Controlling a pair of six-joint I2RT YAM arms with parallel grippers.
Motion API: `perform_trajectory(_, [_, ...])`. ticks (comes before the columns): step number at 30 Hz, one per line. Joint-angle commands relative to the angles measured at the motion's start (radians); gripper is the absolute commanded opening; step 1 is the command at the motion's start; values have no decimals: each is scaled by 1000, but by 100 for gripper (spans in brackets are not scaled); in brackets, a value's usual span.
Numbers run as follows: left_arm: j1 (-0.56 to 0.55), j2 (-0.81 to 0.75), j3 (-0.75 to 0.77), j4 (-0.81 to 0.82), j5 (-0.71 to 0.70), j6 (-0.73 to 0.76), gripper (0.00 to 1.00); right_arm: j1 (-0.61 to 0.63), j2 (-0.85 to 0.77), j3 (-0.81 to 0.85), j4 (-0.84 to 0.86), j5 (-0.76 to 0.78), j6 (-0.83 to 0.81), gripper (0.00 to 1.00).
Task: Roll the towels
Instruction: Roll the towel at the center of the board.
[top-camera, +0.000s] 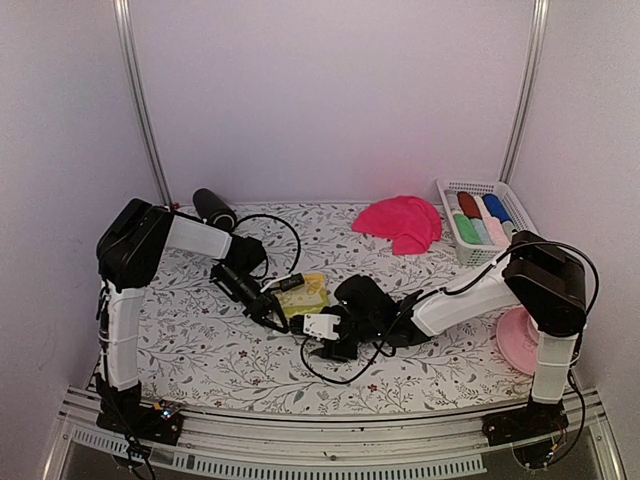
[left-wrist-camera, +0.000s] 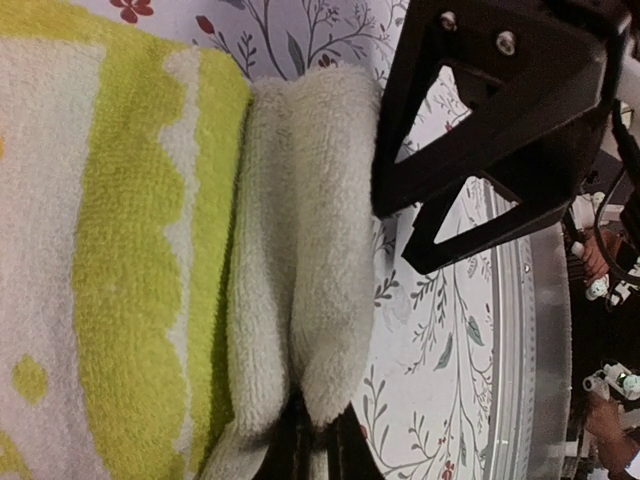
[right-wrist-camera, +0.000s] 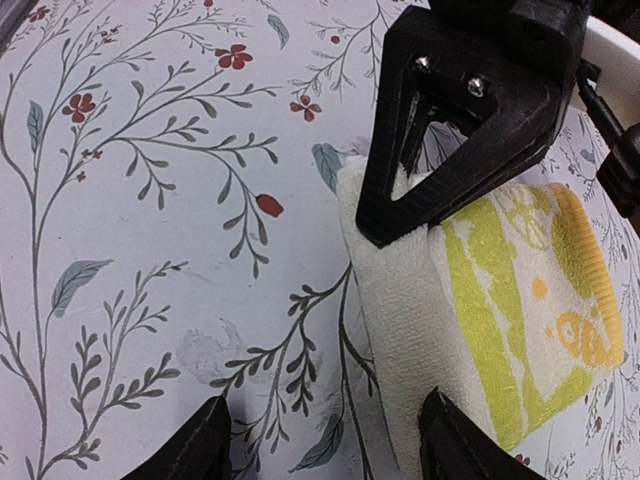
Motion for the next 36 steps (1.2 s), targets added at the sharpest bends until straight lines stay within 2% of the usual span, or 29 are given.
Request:
perform_trajectory(1, [19, 53, 3, 17, -109, 2, 0, 0, 23, 31, 15, 36, -13, 64])
perform_trajectory(16, [18, 62, 8, 16, -112, -3, 0, 0, 11, 34, 18, 31, -28, 65])
perform_trajectory(26, [17, 66, 9, 9, -113, 0, 0, 0, 77, 85, -10, 132, -27, 64])
perform_trajectory(33, [17, 64, 17, 0, -118, 6, 0, 0, 133, 111, -61, 140, -36, 47])
perform_trajectory(36, [19, 55, 23, -9, -120, 13, 6, -1, 151, 128, -93, 145, -33, 36])
